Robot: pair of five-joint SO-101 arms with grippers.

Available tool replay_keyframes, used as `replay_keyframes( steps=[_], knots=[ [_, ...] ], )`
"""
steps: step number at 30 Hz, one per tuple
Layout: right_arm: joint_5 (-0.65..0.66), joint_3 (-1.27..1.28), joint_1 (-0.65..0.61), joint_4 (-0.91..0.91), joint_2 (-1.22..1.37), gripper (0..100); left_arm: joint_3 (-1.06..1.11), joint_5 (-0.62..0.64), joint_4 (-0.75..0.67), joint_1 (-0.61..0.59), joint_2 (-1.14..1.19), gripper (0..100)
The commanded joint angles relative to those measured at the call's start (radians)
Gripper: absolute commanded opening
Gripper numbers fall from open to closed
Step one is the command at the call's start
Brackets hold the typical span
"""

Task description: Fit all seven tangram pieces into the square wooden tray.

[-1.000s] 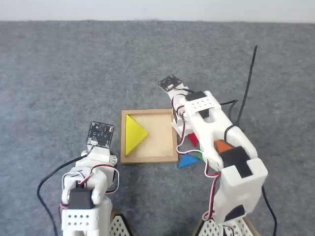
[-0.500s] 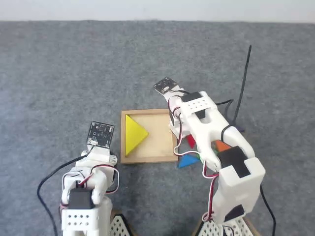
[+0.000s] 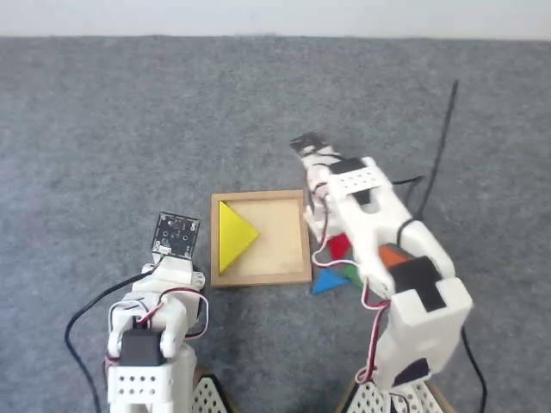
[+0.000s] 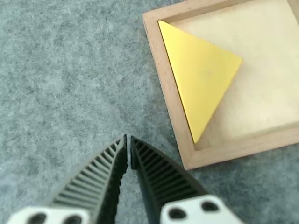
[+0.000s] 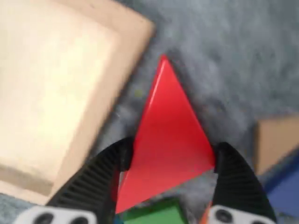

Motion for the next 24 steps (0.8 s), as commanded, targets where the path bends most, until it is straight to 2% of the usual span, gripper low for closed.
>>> replay_keyframes(
  steps=[1,12,18,20,22,24],
  knots=[
    [-0.055,0.041,0.047,0.024,-0.145,21.4,-0.012,0.008,0.005,-0.003,-0.018,1],
    [-0.146,0.331,0.054,-0.059,-0.550,21.3,-0.012,0.008,0.005,-0.003,-0.018,1],
    [-0.147,0.367,0.058,-0.120,-0.515,21.6,-0.012,0.008,0.005,-0.003,-0.018,1],
    [-0.149,0.351,0.051,-0.137,-0.455,25.8,-0.012,0.008,0.005,-0.003,-0.018,1],
    [-0.163,0.316,0.045,-0.137,-0.400,34.2,-0.012,0.008,0.005,-0.003,-0.018,1],
    [-0.229,0.279,0.038,-0.137,-0.355,42.2,-0.012,0.008,0.005,-0.003,-0.018,1]
  ],
)
